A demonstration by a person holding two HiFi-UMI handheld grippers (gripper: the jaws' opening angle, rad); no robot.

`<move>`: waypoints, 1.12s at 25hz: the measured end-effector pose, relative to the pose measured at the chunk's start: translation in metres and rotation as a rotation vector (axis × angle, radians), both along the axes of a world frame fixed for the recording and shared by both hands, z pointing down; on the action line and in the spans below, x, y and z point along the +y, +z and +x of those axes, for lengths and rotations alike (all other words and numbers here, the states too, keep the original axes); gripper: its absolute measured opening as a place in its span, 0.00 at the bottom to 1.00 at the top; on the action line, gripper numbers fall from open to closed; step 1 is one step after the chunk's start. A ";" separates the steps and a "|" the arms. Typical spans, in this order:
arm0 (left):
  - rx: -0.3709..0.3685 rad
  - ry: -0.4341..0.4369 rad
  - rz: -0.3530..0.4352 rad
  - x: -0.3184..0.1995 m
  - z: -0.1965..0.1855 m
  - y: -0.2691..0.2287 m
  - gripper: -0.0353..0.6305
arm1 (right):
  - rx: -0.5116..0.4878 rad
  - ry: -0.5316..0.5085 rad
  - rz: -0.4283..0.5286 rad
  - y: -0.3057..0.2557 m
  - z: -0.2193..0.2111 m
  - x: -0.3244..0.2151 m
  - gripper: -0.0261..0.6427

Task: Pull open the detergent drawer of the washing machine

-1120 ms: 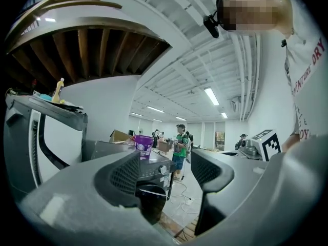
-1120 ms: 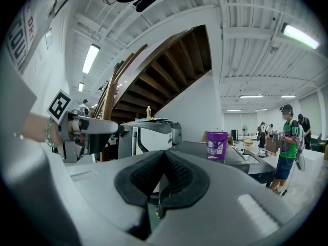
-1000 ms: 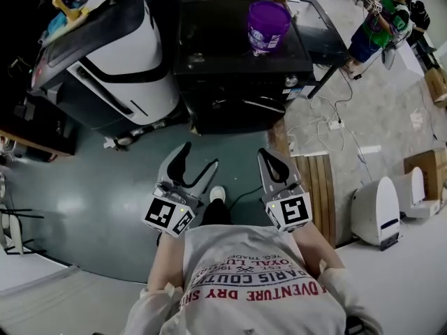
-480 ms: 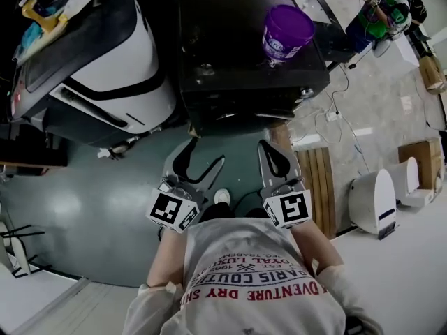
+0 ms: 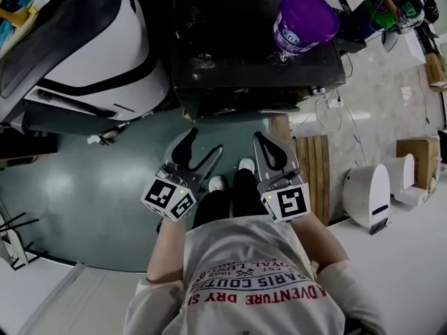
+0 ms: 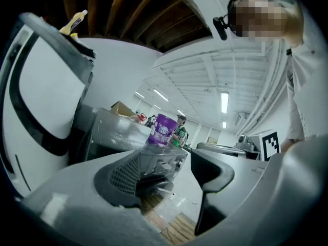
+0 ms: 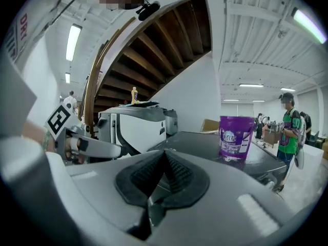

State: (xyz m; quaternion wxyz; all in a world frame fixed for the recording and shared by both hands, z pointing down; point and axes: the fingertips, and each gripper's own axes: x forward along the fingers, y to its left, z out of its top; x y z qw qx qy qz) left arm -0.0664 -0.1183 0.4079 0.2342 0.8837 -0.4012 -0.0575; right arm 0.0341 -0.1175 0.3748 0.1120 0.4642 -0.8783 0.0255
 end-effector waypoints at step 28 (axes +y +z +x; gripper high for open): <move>0.765 -0.226 -0.171 -0.136 0.006 0.157 0.55 | 0.003 -0.146 -0.146 0.161 0.009 -0.104 0.04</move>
